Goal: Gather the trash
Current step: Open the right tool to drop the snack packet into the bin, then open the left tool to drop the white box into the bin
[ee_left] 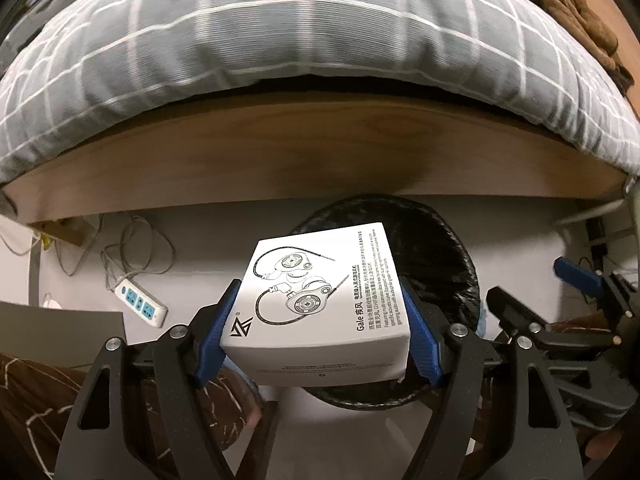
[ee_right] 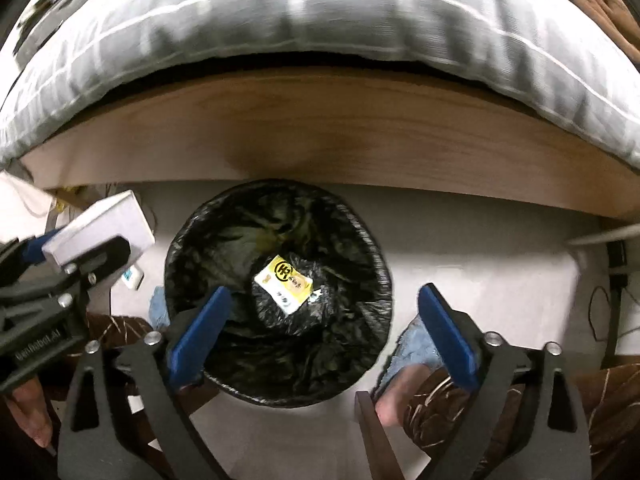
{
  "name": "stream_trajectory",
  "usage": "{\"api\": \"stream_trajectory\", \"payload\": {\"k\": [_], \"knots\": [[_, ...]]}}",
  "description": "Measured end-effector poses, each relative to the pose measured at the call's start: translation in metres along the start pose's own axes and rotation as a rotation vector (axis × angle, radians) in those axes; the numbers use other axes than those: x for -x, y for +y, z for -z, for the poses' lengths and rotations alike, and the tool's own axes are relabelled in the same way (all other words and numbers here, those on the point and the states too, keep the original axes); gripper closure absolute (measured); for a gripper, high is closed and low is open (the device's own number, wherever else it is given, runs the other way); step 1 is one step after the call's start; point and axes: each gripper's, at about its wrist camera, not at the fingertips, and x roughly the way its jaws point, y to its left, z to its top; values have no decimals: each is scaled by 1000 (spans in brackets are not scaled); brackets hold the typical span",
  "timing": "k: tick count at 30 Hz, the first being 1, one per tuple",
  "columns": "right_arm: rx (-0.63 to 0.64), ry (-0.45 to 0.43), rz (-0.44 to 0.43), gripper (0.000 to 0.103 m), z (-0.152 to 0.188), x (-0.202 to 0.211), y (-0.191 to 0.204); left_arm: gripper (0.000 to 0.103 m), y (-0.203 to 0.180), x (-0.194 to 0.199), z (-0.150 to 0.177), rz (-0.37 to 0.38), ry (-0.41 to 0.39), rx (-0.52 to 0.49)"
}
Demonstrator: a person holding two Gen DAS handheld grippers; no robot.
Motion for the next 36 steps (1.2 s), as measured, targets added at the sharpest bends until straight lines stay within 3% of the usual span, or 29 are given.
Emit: {"api": "stream_trajectory", "payload": {"k": [6, 13, 21, 24, 36], "knots": [[-57, -44, 63, 10, 2, 16, -41, 31, -25, -11, -1, 12, 23, -43], [-114, -87, 70, 10, 3, 29, -69, 31, -51, -18, 2, 33, 33, -71], [-108, -102, 65, 10, 5, 32, -70, 29, -51, -23, 6, 42, 18, -42], [-86, -111, 63, 10, 3, 36, -64, 15, -50, -18, 5, 24, -14, -44], [-38, -166, 50, 10, -10, 53, -43, 8, -33, 10, -3, -7, -76, -7]]}}
